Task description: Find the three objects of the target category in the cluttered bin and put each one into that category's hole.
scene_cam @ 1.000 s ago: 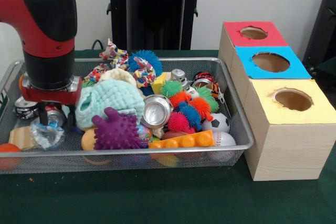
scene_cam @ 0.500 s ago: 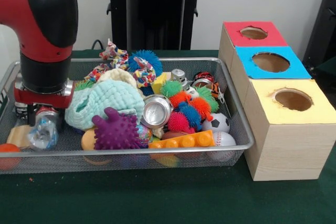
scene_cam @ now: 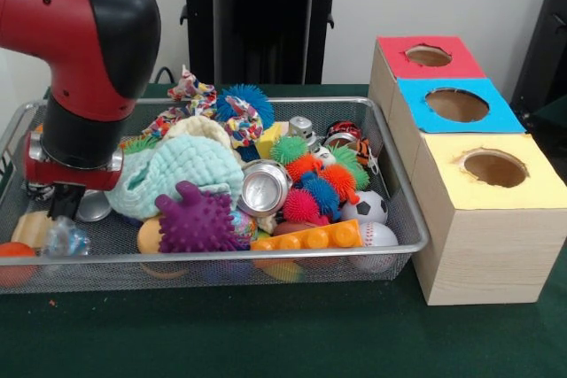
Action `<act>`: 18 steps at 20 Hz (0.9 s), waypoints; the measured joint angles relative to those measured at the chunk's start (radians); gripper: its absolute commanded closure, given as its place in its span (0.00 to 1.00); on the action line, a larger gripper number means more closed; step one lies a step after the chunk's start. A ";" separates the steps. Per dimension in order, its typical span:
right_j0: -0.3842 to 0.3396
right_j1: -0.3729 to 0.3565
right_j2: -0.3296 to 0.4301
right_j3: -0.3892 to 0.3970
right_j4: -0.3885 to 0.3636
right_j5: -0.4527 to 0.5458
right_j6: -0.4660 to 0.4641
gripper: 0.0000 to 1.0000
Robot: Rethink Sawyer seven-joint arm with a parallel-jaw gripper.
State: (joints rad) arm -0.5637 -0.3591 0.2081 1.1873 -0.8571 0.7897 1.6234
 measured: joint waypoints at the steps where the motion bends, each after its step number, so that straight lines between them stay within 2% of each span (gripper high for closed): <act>1: 0.001 0.001 -0.001 0.000 -0.006 -0.004 0.000 1.00; 14: 0.000 -0.001 -0.001 -0.001 -0.022 -0.058 0.000 1.00; 15: -0.006 -0.007 0.002 0.000 -0.022 -0.091 0.000 0.00; 18: -0.016 -0.012 0.008 0.005 -0.023 -0.116 0.000 0.00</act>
State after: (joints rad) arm -0.5799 -0.3715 0.2158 1.1923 -0.8796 0.6733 1.6232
